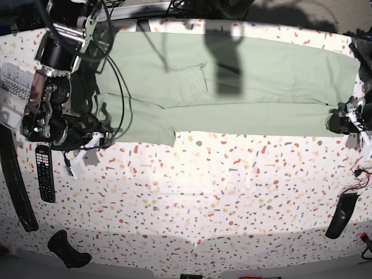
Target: Fold the T-shirt properly
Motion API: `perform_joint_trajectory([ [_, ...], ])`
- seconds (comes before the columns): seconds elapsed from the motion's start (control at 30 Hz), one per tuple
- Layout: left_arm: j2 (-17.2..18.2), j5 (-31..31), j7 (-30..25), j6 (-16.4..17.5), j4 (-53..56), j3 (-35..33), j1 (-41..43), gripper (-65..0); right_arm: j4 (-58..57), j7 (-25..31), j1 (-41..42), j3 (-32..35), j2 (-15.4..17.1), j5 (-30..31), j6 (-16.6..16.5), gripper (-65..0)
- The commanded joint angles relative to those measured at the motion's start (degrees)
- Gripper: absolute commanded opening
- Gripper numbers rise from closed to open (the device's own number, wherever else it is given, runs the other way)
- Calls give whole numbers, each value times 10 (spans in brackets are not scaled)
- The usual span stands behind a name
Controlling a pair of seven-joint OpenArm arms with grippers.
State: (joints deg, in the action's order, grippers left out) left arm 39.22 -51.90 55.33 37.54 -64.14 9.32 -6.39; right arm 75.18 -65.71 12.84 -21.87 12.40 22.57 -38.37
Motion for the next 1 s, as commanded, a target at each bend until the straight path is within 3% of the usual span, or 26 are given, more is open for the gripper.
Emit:
perform_joint_trajectory([
  [0.0, 14, -11, -11, 2, -9, 4, -12, -458, 11, 7, 14, -1, 6, 8, -1, -420],
  [0.1, 14, -11, -11, 2, -9, 4, -12, -458, 11, 7, 13, -1, 4, 8, -1, -493],
  [0.27, 14, -11, -11, 2, -9, 4, -12, -458, 11, 7, 12, -1, 4, 8, 3, -497],
  [0.4, 14, -11, -11, 2, -9, 4, -12, -458, 11, 7, 13, -1, 5, 8, 7, -650],
  [0.97, 14, -11, -11, 2, -9, 4, -12, -458, 88, 7, -13, -2, 5, 48, 3, -650],
])
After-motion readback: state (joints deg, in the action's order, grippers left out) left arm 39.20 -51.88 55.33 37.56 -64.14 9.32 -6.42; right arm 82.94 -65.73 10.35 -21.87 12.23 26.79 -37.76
